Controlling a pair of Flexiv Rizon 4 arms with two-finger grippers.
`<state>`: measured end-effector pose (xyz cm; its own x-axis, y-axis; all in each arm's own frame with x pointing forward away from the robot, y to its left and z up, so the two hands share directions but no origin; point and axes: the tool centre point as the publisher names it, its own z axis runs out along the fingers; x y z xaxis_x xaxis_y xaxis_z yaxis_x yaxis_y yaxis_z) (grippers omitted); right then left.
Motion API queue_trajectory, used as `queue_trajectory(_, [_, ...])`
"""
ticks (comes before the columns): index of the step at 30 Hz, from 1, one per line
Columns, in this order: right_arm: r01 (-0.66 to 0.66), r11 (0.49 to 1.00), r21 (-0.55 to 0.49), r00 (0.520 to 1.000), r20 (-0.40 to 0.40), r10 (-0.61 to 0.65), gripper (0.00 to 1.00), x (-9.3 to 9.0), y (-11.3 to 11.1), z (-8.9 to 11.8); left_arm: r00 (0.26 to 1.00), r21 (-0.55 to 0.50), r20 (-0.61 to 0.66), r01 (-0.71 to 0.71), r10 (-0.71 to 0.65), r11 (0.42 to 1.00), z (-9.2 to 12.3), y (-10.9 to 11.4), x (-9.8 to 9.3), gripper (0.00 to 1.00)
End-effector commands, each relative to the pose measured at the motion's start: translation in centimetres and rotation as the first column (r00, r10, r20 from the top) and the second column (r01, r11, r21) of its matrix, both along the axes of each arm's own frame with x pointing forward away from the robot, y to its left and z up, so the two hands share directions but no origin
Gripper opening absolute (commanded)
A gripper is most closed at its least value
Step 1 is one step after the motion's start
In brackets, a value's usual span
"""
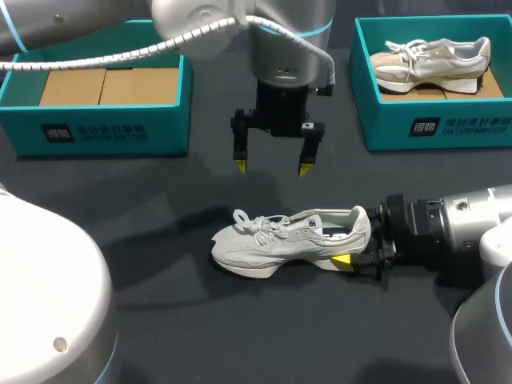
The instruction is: Take the shoe out of the shoebox, open the shoe tongue, remove and reinsert the insole, then place the shoe into the shoebox
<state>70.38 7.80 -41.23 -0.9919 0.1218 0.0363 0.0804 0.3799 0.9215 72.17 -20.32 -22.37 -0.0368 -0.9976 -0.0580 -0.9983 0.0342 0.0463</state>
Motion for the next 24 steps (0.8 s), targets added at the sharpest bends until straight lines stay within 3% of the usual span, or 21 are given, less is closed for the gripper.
queue_trajectory(1, [0.000,1.000,-0.003,1.000,-0.001,0.000,0.00,-0.1,0.0,0.1,1.000,0.001,-0.001,0.000,0.000,1.000,0.1,-0.1,0.0,1.00])
queue_trajectory(4, [0.000,1.000,-0.003,1.000,-0.001,0.000,0.00,-0.1,0.0,0.1,1.000,0.001,-0.001,0.000,0.000,1.000,0.1,-0.1,0.0,1.00])
queue_trajectory(13, [0.000,1.000,-0.003,1.000,-0.001,0.000,0.00,-0.1,0.0,0.1,0.999,-0.004,-0.051,0.009,-0.010,1.000,-2.6,-3.4,-2.0,1.00])
queue_trajectory(24, [0.000,1.000,-0.003,1.000,-0.001,0.000,0.00,-0.1,0.0,0.1,0.995,0.016,-0.101,-0.020,0.021,1.000,-5.1,-5.7,-2.4,1.00])
